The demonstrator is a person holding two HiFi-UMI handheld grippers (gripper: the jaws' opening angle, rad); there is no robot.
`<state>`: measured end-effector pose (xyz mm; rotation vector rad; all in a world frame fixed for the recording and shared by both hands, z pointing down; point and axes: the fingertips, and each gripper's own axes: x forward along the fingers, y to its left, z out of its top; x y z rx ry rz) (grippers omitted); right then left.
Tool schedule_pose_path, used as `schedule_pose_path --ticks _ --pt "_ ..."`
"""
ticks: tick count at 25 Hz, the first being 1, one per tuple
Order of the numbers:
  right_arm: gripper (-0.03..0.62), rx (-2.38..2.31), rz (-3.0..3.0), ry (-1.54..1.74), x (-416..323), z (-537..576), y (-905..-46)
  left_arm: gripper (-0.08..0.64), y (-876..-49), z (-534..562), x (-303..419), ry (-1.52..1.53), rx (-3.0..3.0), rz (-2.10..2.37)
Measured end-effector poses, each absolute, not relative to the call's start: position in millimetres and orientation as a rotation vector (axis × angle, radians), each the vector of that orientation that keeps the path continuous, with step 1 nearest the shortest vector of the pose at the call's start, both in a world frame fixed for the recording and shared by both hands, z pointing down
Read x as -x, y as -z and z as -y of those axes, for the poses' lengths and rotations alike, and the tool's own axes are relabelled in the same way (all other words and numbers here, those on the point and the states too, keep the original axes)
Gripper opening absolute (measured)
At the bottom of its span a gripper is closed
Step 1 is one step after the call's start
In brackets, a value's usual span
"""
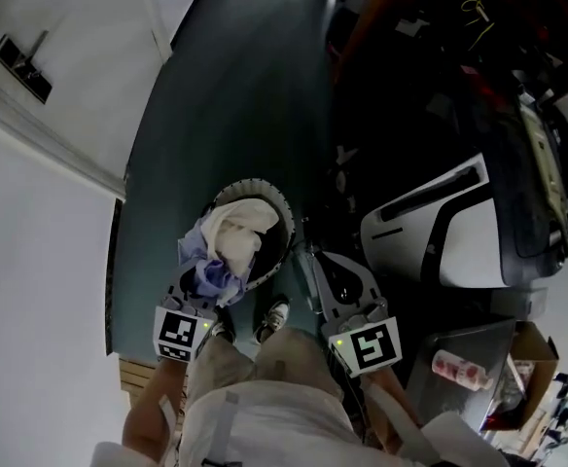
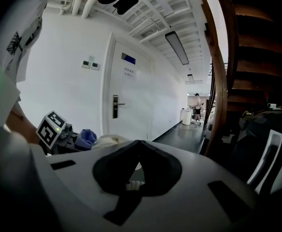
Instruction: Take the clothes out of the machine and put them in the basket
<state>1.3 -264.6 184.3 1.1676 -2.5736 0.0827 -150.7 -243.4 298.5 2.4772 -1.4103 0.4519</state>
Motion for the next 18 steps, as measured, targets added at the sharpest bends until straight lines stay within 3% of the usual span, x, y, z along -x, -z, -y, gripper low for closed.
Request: schedule_pose_path --ticks 8,18 --pt "0.012 -1.086 2.555 -0.126 19 283 -244 0.069 -375 274 142 -0.471 -2.432 1.358" --pt "0.012 -0.99 2.472 -0.298 40 275 -372 0.069 -554 300 121 -0.554 -2.302 1.236"
